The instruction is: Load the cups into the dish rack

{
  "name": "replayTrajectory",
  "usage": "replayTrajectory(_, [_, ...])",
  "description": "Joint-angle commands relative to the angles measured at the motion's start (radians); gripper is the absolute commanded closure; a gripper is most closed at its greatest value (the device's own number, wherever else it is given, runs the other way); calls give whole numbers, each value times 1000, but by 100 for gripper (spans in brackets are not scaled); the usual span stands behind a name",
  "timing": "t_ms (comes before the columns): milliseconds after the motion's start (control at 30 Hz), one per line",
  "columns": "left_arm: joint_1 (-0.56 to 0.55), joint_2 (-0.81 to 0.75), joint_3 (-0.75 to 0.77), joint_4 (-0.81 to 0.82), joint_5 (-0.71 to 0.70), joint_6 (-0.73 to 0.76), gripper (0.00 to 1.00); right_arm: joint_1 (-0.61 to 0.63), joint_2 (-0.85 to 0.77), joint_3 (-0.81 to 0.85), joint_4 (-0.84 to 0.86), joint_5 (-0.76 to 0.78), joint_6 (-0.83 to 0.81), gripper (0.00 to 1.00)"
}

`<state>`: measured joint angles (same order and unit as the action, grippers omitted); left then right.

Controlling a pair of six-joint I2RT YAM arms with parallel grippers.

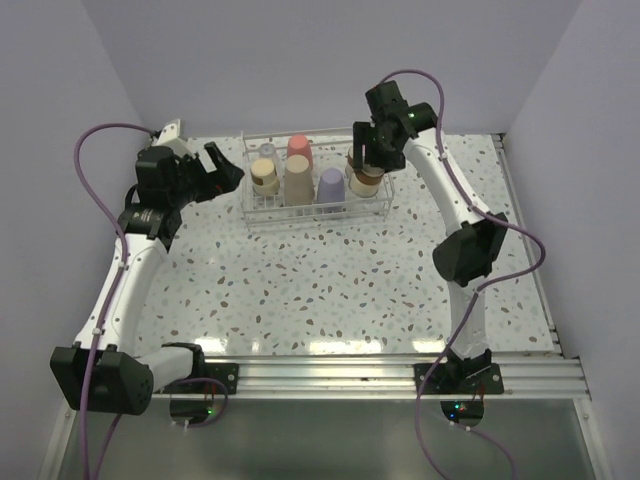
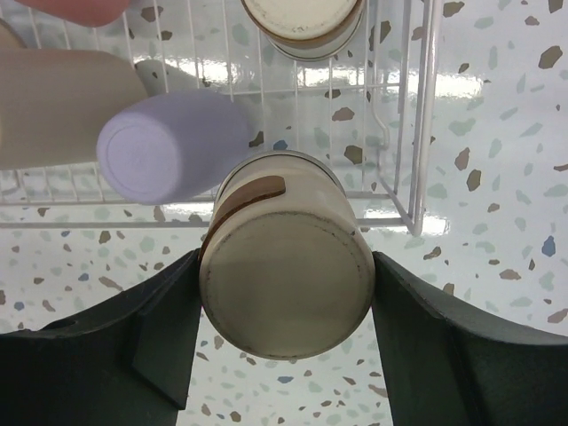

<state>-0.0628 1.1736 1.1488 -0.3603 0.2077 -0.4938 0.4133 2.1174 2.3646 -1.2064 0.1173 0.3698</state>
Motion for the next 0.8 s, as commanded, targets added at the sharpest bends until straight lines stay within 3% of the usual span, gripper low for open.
replayTrajectory(0, [6, 1, 22, 24, 21, 11, 2, -2, 38, 21, 27, 30, -29, 100])
replayTrajectory(400, [3, 24, 12, 21, 38, 9, 3, -2, 161, 125, 36, 68, -32, 100])
replayTrajectory(767, [1, 64, 22, 41, 58, 4, 4, -1, 133, -22, 156, 111, -14, 100])
